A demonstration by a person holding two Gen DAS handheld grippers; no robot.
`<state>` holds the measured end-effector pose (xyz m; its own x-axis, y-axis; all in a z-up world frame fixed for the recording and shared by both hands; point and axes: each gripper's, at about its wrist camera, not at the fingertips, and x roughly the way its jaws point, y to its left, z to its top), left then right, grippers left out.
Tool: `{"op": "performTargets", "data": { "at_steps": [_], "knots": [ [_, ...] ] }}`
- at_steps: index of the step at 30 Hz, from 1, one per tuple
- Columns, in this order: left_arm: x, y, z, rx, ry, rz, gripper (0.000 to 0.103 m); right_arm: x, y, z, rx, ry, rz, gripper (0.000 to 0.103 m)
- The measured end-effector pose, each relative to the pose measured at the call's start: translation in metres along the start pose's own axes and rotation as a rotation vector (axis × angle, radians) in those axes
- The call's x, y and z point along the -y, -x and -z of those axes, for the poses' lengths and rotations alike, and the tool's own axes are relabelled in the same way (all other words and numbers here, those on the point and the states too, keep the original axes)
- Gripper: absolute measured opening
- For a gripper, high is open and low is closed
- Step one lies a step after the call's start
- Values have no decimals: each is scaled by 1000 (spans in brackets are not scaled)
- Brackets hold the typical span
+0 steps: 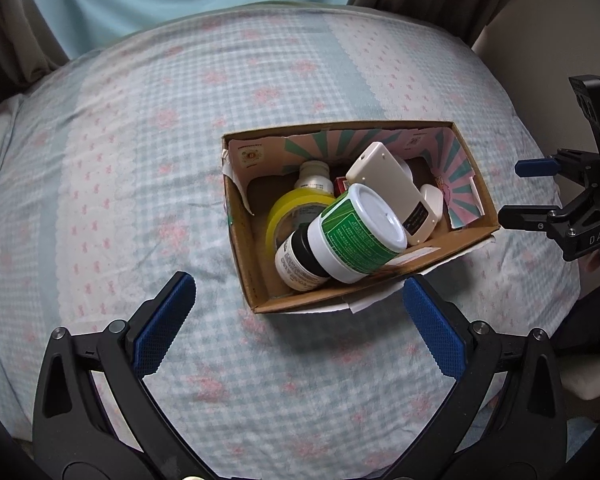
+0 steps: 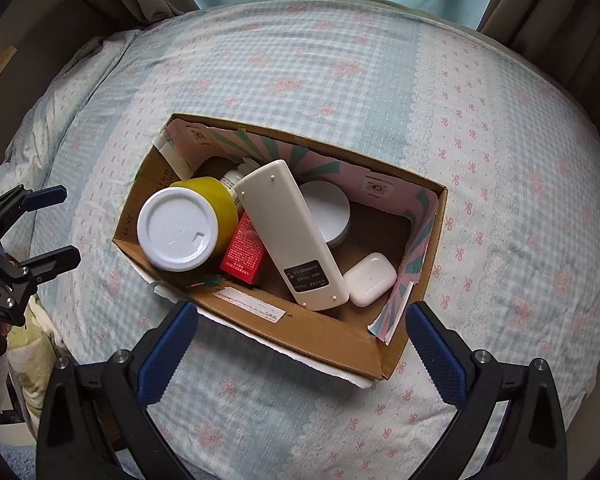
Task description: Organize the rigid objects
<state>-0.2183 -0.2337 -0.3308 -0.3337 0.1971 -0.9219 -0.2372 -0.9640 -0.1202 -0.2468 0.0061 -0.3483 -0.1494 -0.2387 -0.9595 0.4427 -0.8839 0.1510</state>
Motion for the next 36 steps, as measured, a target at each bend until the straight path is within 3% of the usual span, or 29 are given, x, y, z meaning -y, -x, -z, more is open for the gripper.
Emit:
{"op": "performTargets", "data": {
  "at_steps": [5,9,15,22,27,32,36],
  "knots": [
    [14,43,2,40,44,-46,103,1,31,11,34,-32,-24,103],
    [34,99,-3,109,75,-104,103,4,83,21,102,-92,-20,103],
    [82,194,-32,307,101,-156,103,3,198,32,298,-148,73,103],
    [130,276,-42,519,160,-104,103,-1,308,53,516,-212,170,103],
    [162,304,-29,605,113,-138,103,-6,348,79,625,-238,224,103],
    [180,304,-13,609,101,-150,103,-9,353,102,665,-233,315,103],
    [186,302,-6,614,103,-147,103,-5,354,112,673,-238,337,103]
  ]
}}
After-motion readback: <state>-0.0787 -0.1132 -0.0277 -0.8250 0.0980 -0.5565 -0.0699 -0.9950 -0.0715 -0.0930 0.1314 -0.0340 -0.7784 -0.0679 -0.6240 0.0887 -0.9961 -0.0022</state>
